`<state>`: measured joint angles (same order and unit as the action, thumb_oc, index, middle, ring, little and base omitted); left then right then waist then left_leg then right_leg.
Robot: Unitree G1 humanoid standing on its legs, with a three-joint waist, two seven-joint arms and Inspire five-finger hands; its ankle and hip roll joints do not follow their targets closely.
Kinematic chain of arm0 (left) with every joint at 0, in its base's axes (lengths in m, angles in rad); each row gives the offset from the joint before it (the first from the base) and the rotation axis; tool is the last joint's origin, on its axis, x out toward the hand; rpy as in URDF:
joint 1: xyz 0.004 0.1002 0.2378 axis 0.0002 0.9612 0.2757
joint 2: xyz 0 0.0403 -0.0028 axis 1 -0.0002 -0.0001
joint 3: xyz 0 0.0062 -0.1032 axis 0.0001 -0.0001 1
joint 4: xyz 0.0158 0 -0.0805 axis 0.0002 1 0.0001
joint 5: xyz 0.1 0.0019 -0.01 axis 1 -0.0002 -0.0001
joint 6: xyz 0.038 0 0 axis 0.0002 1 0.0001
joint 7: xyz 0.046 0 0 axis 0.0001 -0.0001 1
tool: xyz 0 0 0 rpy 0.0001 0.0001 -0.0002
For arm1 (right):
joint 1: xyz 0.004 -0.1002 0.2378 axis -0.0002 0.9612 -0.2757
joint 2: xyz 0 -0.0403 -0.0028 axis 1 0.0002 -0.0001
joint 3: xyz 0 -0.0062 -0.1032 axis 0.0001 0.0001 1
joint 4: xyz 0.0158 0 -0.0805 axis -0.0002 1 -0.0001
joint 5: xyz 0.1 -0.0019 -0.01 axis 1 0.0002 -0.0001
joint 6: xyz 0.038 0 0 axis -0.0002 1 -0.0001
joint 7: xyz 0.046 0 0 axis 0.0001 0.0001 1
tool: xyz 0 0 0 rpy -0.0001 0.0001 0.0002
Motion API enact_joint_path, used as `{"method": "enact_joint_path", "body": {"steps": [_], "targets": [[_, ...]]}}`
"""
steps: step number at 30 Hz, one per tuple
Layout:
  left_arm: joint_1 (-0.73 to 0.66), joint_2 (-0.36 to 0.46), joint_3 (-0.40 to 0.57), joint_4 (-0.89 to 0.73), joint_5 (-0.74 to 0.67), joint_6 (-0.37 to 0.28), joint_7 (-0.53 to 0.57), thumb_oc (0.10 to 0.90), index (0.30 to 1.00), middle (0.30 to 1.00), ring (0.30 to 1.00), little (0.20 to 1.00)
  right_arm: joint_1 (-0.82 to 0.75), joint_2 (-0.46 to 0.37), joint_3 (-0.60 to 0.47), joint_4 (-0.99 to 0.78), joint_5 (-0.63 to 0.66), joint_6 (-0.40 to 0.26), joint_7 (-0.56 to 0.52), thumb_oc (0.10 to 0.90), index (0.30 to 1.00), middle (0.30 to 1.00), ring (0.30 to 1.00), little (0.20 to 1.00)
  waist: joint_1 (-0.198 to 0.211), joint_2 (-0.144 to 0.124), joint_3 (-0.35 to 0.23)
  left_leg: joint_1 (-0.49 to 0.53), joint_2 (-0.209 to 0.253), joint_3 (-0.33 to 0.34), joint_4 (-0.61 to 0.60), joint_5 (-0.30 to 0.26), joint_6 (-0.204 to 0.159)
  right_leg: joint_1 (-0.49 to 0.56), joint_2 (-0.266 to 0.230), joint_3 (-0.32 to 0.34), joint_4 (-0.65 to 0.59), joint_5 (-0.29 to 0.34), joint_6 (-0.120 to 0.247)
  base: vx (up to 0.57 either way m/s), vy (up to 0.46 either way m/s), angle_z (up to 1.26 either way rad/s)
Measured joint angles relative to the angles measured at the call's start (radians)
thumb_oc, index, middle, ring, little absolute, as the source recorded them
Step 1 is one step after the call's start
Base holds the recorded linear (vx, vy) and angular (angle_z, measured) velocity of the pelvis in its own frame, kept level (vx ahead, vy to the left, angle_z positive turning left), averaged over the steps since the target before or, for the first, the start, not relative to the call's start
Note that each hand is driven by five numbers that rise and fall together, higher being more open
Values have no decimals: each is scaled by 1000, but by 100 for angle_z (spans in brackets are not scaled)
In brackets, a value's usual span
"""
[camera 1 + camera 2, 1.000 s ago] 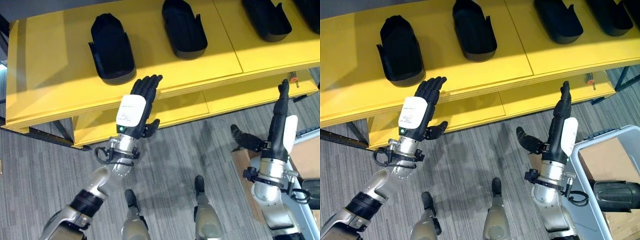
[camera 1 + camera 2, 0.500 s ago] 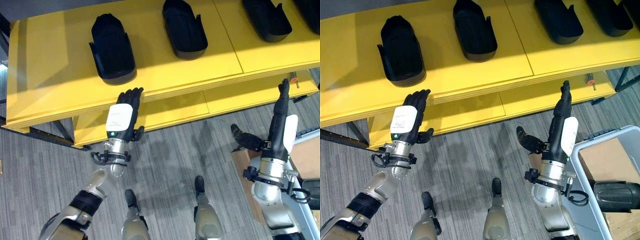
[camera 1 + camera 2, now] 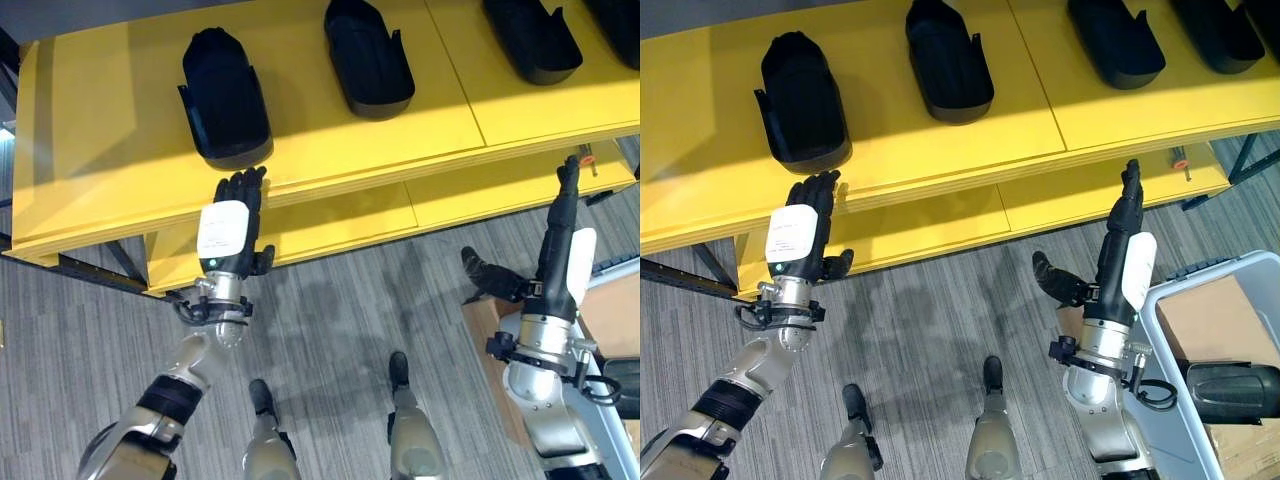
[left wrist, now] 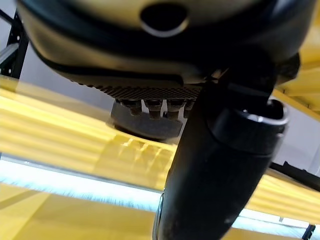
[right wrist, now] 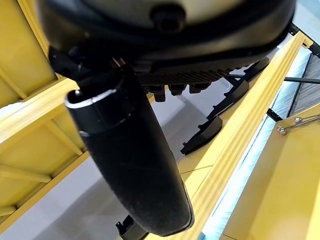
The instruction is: Move parts from the plastic box to the shelf.
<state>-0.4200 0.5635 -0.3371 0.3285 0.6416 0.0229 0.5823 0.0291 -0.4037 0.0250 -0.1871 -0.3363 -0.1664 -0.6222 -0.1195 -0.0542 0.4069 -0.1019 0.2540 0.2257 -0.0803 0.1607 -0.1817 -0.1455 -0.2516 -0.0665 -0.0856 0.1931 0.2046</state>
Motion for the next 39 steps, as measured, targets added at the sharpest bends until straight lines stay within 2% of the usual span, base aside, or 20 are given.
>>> {"method": "enact_joint_path", "body": {"steps": [13,16,26,39], "targets": [[-54,-3,-5,82,-7,14,1,900,1000,1000,1000,1000,-4,0,0,0,0,0,1,900,1000,1000,1000,1000,-23,-10,-6,1,0,2,0,0,-1,-1,0,2,0,1,-1,0,0,0],[-80,-34,-5,150,-9,22,2,900,1000,1000,1000,1000,-4,0,1,0,0,0,2,900,1000,1000,1000,1000,-22,-11,-7,1,0,3,0,1,-1,-1,0,2,0,1,-1,0,0,0],[-91,-59,-25,203,-14,22,2,900,1000,1000,1000,1000,-2,0,1,0,1,0,2,900,1000,1000,1000,1000,-24,-24,-14,1,0,3,0,2,-3,-2,0,3,0,1,-1,0,0,0],[-189,-72,-34,322,-88,44,39,900,1000,1000,1000,1000,1,0,7,0,5,-2,2,900,1000,1000,1000,1000,-41,-25,-14,1,0,11,0,0,-1,-8,0,9,0,2,-1,0,0,0]]}}
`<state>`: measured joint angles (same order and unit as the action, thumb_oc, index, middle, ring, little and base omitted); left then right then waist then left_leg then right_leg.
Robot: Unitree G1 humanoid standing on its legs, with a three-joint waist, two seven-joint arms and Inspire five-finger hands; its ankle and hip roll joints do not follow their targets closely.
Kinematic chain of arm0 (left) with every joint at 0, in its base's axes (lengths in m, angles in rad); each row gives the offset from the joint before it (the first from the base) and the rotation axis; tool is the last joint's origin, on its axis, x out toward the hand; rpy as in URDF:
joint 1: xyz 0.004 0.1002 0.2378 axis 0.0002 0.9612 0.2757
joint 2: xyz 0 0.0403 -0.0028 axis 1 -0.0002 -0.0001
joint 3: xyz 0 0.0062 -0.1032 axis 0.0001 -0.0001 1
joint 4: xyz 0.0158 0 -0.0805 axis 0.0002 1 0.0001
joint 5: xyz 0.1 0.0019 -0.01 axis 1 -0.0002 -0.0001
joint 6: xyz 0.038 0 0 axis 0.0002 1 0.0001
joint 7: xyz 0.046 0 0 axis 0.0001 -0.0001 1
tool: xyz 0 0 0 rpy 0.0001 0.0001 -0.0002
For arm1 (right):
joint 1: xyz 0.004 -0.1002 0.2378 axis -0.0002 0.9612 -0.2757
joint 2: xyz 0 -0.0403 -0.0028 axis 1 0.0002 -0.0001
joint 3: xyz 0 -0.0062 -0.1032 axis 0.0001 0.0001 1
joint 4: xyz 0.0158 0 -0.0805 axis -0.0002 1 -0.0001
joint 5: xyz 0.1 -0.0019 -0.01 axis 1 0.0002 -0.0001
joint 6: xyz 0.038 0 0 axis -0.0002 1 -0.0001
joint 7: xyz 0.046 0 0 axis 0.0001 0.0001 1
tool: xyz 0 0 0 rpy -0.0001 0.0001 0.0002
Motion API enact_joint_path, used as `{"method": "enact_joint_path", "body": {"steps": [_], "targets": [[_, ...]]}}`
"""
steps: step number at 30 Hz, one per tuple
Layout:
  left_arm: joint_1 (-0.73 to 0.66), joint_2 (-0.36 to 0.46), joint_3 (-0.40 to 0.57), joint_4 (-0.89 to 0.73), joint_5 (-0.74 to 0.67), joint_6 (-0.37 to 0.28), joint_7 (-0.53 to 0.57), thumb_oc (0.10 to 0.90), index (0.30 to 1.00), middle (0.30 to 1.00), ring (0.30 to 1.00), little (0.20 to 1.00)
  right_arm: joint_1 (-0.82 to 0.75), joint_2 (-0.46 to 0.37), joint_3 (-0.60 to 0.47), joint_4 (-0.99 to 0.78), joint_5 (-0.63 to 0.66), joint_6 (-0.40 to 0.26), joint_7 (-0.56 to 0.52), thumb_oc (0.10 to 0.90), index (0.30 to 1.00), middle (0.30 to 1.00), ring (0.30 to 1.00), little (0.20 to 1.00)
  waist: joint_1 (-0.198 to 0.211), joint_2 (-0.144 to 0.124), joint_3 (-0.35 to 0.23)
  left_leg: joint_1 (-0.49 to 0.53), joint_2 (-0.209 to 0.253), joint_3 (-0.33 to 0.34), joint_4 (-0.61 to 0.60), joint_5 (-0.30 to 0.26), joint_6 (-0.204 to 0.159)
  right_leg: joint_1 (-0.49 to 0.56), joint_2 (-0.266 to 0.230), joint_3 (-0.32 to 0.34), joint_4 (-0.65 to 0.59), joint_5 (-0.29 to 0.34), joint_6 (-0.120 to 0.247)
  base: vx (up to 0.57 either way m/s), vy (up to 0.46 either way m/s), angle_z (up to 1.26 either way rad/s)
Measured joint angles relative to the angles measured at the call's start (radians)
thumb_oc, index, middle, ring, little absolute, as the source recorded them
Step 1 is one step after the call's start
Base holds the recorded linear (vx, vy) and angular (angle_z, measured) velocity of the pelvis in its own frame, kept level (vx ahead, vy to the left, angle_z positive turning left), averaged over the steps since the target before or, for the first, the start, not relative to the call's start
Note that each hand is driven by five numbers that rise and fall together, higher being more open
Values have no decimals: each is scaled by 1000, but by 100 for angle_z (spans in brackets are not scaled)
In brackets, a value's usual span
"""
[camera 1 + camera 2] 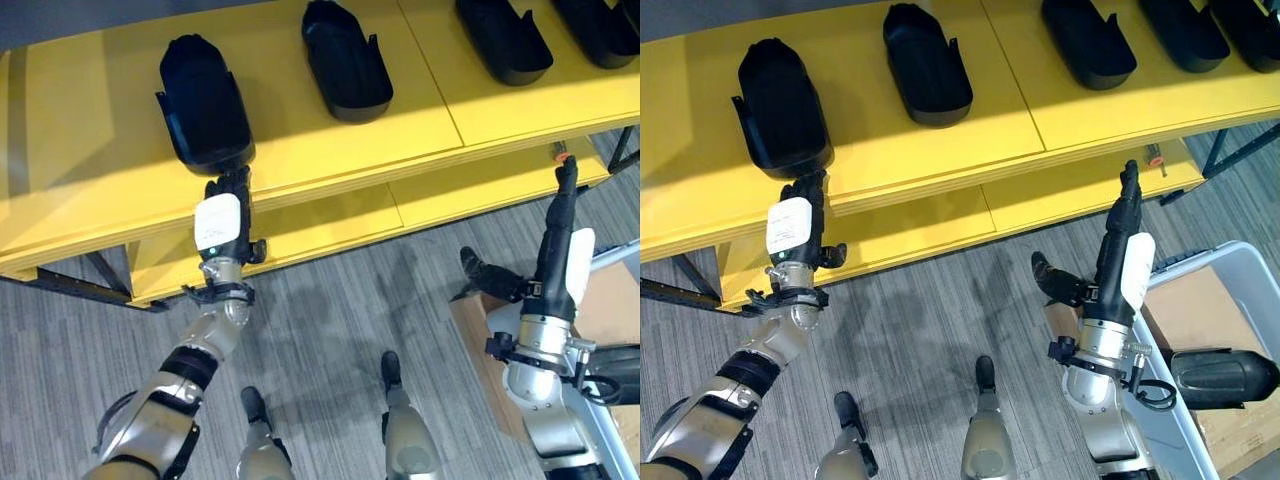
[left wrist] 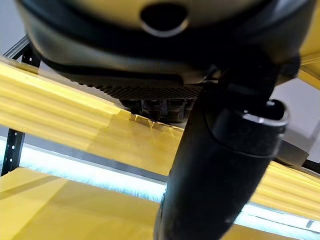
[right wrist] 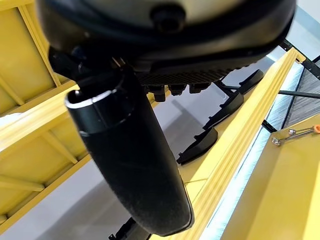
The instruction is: Move parts from the plastic box to the shelf.
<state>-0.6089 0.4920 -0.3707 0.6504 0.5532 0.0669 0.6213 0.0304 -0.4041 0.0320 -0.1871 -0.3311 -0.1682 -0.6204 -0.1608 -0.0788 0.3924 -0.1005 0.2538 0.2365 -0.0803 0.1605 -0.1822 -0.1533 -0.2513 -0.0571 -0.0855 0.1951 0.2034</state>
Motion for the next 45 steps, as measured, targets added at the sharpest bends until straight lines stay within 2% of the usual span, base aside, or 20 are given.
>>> {"method": "enact_joint_path", "body": {"steps": [19,45], "targets": [[-128,-3,-59,175,-39,-1,72,900,1000,1000,1000,1000,10,-15,33,0,2,-2,0,900,1000,1000,1000,1000,-3,-11,5,-22,-1,9,0,0,-1,-30,0,15,0,4,1,0,4,-1],[-162,0,-59,197,-39,-3,75,900,1000,1000,1000,1000,11,-38,34,0,21,-17,0,900,1000,1000,1000,1000,-2,-10,15,-29,-1,9,0,-1,0,-38,0,15,0,2,2,0,0,0]]}}
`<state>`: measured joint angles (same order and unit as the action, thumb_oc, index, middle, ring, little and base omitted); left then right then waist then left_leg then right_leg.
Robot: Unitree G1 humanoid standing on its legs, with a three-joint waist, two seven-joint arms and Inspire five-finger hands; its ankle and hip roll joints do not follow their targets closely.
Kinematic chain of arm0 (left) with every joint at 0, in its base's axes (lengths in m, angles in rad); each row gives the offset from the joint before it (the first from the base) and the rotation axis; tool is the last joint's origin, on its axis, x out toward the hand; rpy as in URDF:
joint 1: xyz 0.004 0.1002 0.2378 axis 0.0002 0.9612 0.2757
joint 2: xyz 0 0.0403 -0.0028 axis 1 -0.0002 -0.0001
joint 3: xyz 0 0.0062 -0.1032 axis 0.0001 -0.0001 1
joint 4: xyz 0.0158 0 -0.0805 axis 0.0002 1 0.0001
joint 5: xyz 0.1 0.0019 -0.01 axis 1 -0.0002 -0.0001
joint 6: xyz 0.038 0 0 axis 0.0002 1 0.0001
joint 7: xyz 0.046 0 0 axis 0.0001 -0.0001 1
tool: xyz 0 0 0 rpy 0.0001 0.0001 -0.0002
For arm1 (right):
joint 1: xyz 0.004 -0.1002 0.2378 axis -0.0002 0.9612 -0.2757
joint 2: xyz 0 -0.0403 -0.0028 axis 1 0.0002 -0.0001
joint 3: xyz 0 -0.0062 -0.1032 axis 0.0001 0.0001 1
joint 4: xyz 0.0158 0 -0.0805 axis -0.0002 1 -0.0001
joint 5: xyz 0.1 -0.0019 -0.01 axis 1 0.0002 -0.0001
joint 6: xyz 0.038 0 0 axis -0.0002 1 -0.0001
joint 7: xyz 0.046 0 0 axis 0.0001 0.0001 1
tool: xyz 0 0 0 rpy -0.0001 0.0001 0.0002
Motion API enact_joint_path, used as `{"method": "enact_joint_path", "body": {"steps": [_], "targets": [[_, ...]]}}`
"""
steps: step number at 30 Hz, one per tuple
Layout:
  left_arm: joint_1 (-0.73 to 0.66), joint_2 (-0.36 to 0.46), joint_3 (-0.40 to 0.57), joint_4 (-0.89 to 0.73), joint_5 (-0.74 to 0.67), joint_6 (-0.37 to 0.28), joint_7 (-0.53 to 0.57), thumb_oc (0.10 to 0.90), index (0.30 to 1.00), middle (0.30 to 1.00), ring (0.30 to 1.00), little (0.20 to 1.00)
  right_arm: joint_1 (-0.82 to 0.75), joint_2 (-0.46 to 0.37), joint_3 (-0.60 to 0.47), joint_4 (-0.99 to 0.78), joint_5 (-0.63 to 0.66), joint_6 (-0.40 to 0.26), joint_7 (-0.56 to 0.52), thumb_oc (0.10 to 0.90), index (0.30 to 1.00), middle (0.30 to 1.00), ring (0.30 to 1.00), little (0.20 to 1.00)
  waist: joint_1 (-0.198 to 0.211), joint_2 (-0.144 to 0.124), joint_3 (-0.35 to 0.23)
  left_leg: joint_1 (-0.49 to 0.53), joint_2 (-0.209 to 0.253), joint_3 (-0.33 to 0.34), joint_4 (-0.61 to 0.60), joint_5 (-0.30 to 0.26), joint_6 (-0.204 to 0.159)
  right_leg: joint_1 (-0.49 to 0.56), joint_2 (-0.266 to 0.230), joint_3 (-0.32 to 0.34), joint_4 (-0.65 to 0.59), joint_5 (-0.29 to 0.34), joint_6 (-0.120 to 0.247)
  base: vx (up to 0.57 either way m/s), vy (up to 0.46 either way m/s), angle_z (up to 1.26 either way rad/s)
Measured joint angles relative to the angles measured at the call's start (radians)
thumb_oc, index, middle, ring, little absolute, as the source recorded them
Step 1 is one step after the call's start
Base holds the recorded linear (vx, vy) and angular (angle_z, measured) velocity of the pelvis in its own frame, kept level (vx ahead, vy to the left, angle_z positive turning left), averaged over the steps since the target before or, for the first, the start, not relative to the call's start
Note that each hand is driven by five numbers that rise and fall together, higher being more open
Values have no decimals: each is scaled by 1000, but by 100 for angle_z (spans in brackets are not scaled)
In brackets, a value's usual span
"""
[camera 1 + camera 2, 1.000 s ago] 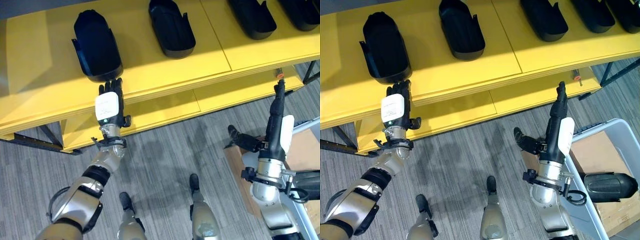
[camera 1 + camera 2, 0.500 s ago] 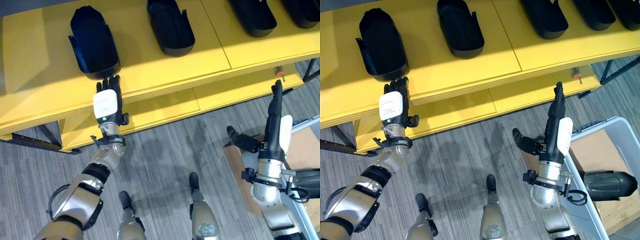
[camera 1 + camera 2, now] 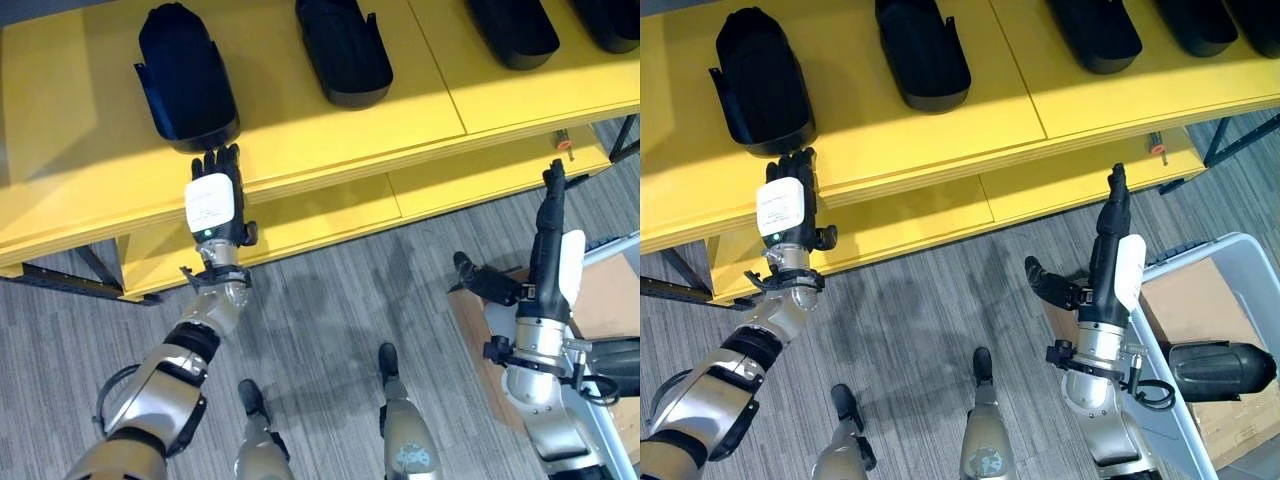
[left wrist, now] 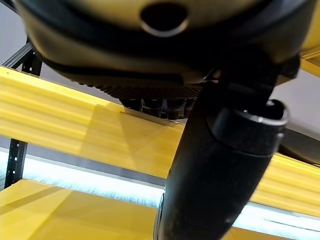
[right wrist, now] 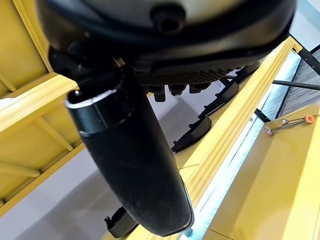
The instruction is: Move parts from the plastic box to the shelf.
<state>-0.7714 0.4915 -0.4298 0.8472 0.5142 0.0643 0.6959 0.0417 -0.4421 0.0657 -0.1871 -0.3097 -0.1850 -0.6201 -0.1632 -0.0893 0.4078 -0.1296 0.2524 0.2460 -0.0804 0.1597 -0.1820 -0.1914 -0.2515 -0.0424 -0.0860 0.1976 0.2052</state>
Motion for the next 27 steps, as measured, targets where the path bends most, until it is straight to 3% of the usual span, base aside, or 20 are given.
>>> {"method": "enact_joint_path", "body": {"steps": [7,27], "targets": [[-31,7,0,8,0,0,17,900,1000,1000,1000,1000,0,-16,0,0,0,-4,0,900,1000,1000,1000,1000,1,1,27,-4,0,-2,0,1,-1,-2,0,0,0,0,0,0,0,0],[-57,18,-10,28,0,-1,14,900,1000,1000,1000,1000,-1,-26,0,0,0,-6,1,900,1000,1000,1000,1000,3,3,32,-8,-1,-2,0,3,-5,-6,0,-1,0,0,0,0,0,0]]}}
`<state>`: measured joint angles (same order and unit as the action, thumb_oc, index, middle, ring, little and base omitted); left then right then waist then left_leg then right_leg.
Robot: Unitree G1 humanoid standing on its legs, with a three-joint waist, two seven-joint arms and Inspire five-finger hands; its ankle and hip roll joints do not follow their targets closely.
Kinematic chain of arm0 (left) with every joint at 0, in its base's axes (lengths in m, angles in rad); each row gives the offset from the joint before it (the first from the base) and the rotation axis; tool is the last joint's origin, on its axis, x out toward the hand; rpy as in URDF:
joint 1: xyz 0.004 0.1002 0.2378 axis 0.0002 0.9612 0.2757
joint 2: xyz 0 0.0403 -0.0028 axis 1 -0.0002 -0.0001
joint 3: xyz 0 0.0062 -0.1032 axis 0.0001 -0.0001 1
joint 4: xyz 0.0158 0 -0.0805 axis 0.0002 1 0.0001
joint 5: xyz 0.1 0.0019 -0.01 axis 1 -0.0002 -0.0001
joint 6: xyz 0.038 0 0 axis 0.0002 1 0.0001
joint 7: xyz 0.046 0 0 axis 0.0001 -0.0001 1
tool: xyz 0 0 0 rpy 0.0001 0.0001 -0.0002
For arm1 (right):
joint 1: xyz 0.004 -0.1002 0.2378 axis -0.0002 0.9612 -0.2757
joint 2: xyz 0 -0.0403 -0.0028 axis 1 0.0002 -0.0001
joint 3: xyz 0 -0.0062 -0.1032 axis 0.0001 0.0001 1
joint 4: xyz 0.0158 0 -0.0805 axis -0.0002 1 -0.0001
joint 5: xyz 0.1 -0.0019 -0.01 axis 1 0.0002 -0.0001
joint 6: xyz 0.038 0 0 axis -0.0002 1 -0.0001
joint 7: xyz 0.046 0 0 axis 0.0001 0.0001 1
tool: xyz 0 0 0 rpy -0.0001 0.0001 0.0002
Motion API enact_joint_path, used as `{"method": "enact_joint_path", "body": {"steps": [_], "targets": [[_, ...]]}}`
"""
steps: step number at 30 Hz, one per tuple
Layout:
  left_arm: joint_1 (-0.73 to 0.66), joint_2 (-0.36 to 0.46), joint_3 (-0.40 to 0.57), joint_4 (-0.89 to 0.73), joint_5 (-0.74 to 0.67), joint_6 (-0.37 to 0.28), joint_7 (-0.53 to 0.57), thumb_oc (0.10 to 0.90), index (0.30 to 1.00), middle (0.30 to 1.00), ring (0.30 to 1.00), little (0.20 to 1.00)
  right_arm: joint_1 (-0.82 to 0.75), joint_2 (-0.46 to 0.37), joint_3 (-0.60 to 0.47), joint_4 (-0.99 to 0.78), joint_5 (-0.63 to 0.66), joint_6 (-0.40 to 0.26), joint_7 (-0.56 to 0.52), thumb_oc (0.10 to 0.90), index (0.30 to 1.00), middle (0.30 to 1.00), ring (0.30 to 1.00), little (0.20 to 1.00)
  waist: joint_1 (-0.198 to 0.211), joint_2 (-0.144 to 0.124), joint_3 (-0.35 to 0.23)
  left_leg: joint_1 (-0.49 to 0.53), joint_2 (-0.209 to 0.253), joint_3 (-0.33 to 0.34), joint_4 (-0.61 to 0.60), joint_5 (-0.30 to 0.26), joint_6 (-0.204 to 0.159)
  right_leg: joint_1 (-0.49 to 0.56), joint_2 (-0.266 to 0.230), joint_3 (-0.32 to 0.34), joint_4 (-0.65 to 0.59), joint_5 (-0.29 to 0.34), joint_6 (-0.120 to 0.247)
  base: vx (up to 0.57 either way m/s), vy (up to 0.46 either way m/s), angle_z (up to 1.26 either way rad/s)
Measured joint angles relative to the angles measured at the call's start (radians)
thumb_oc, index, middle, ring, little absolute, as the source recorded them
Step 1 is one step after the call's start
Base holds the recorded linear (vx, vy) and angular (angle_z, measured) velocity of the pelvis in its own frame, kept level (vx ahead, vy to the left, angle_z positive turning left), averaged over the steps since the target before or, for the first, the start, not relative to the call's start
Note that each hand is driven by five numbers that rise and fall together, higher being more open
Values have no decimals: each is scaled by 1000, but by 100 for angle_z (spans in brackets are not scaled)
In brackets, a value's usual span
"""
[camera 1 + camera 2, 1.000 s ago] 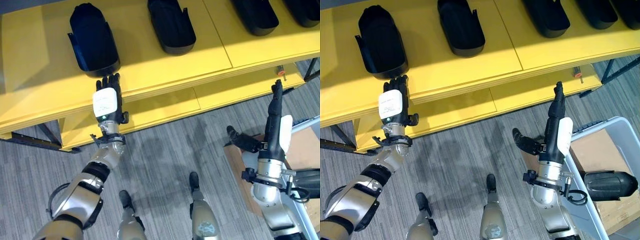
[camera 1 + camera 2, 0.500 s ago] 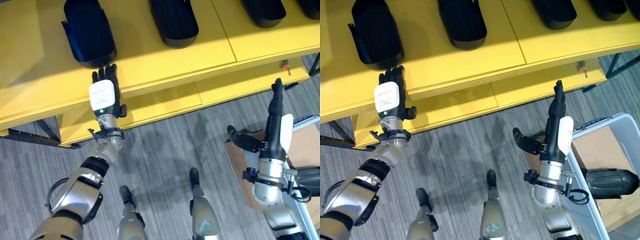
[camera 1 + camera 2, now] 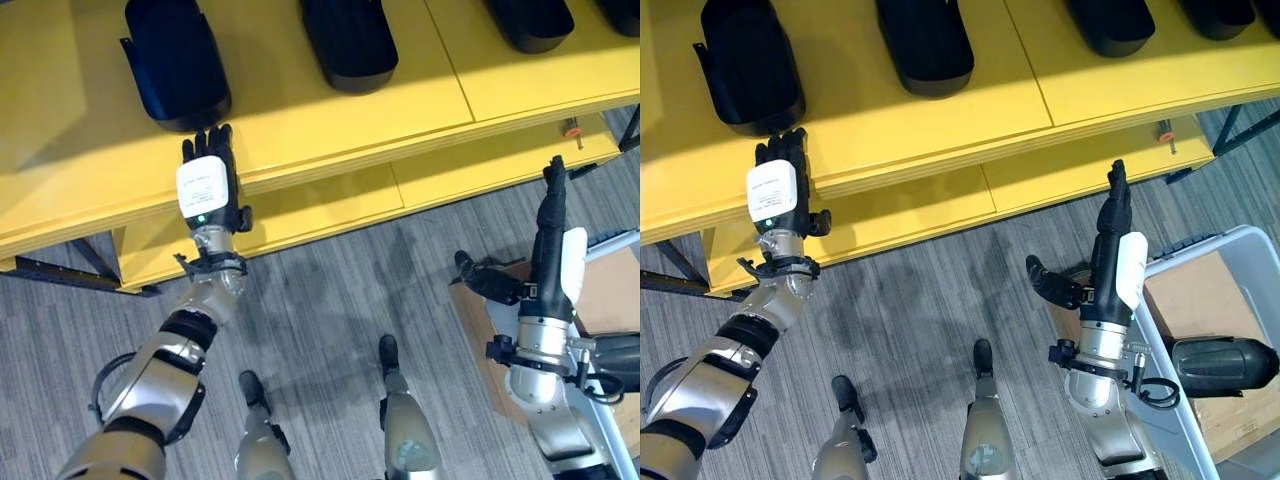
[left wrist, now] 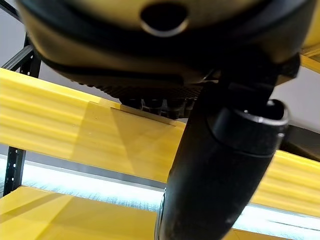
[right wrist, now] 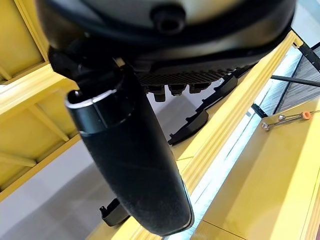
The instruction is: Move parts from the plastic box to the shelf.
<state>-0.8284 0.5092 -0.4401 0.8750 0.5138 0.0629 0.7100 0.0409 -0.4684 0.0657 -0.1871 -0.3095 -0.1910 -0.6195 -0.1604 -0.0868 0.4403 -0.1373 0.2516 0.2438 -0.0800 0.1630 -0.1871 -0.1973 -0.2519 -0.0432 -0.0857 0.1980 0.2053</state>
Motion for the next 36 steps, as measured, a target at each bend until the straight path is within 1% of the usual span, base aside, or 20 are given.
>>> {"method": "enact_joint_path", "body": {"steps": [5,10,12,13,15,17,18,19,21,22,23,24,25,26,27,28,30,32,34,36], "targets": [[2,0,-2,-3,0,0,0,900,1000,1000,1000,1000,-1,0,0,0,0,0,0,900,1000,1000,1000,1000,2,0,0,0,-1,0,0,0,0,0,0,0,0,0,0,0,0,0],[39,5,3,-56,1,0,-2,900,1000,1000,1000,1000,-1,-1,0,0,0,0,0,900,1000,1000,1000,1000,6,2,1,1,-10,0,0,0,1,2,-10,0,0,-1,1,0,0,0],[76,3,18,-108,1,0,-7,900,1000,1000,1000,1000,-1,-1,0,0,0,1,1,900,1000,1000,1000,1000,9,4,2,5,-12,-1,0,0,2,7,-12,-2,0,-1,2,0,0,0],[119,1,33,-153,3,-4,-9,900,1000,1000,1000,1000,-2,-1,0,0,0,1,1,900,1000,1000,1000,1000,12,4,2,14,-11,-1,0,-1,2,14,-12,-2,0,-2,3,0,0,0],[171,-2,34,-199,4,-21,-13,900,1000,1000,1000,1000,-4,-2,-2,0,0,2,1,900,1000,1000,1000,1000,23,6,3,26,-12,-2,0,-2,4,29,-12,-6,0,-4,5,7,-4,2],[273,-2,67,-318,5,-27,-45,900,1000,1000,1000,1000,-13,1,-2,0,-1,3,3,900,1000,1000,1000,1000,30,8,2,40,-13,-4,0,-3,6,44,-15,-9,0,-5,6,9,-4,2],[343,-1,82,-387,7,-37,-49,900,1000,1000,1000,1000,-18,1,-3,0,-1,6,3,900,1000,1000,1000,1000,34,9,2,48,-15,-4,0,-4,6,53,-17,-10,0,-5,6,27,-29,5],[428,0,99,-464,3,-47,-76,900,1000,1000,1000,1000,-18,3,-4,0,-1,12,4,900,1000,1000,1000,1000,42,13,2,61,-15,-7,0,-4,6,70,-18,-16,0,-7,7,42,-47,5],[651,-2,125,-623,1,-69,-153,900,1000,1000,1000,1000,-9,10,-29,0,-1,25,10,900,1000,1000,1000,1000,63,31,-6,89,-15,-12,0,-14,15,103,-21,-25,-1,-16,9,44,-43,12],[757,-2,132,-679,0,-72,-183,900,1000,1000,1000,1000,-3,23,-60,0,-1,26,11,900,1000,1000,1000,1000,66,44,-16,91,-16,-19,-1,-15,15,111,-21,-28,-1,-18,8,53,-65,21],[828,-1,136,-703,0,-75,-208,900,1000,1000,1000,1000,6,28,-90,0,-1,28,11,900,1000,1000,1000,1000,82,57,-23,91,-16,-28,-1,-15,15,117,-21,-35,-1,-19,8,51,-70,21],[876,-1,155,-721,-9,-77,-235,900,1000,1000,1000,1000,-3,31,-97,0,-1,36,17,900,1000,1000,1000,1000,94,64,-26,92,-15,-33,-1,-15,15,124,-21,-44,0,-19,8,60,-106,19],[989,-3,215,-817,-73,-100,-278,900,1000,1000,1000,1000,7,43,-102,-1,-1,39,29,900,1000,1000,1000,1000,97,64,-31,119,-15,-35,-1,-16,16,155,-21,-48,0,-23,8,52,-108,11],[1018,-5,236,-853,-107,-114,-293,900,1000,1000,1000,1000,24,47,-103,-1,1,40,38,900,1000,1000,1000,1000,108,69,-53,123,-14,-37,-1,-19,16,160,-21,-50,0,-27,7,41,-130,9],[1026,-9,239,-867,-126,-115,-298,900,1000,1000,1000,1000,30,53,-103,-1,2,42,43,900,1000,1000,1000,1000,109,72,-65,123,-14,-43,-1,-19,16,164,-21,-53,0,-27,7,19,-115,15],[1041,-19,246,-899,-169,-118,-318,900,1000,1000,1000,1000,42,64,-102,-2,11,43,54,900,1000,1000,1000,1000,106,78,-90,126,-14,-55,-1,-19,16,177,-21,-65,0,-32,8,2,-94,21],[1056,-32,256,-945,-291,-160,-352,900,1000,1000,1000,1000,60,66,-90,-3,49,42,85,900,1000,1000,1000,1000,109,86,-132,137,-11,-58,-1,-19,17,193,-18,-74,0,-36,7,-18,-91,12],[1034,-35,257,-954,-352,-190,-366,900,1000,1000,1000,1000,64,63,-59,-3,91,36,122,900,1000,1000,1000,1000,99,94,-167,154,-5,-57,-1,-20,17,205,-12,-72,1,-44,2,-60,-133,-6],[1020,-34,259,-953,-354,-198,-367,900,1000,1000,1000,1000,59,60,-49,-3,113,26,135,900,1000,1000,1000,1000,83,100,-177,157,2,-59,-1,-19,18,203,-5,-71,15,-48,0,-104,-174,-7],[1023,-52,293,-953,-396,-216,-368,900,1000,1000,1000,1000,42,44,-28,-3,135,17,154,900,1000,1000,1000,1000,71,107,-183,162,24,-54,0,-17,19,144,16,-38,113,-90,-8,-93,-182,-20]]}}
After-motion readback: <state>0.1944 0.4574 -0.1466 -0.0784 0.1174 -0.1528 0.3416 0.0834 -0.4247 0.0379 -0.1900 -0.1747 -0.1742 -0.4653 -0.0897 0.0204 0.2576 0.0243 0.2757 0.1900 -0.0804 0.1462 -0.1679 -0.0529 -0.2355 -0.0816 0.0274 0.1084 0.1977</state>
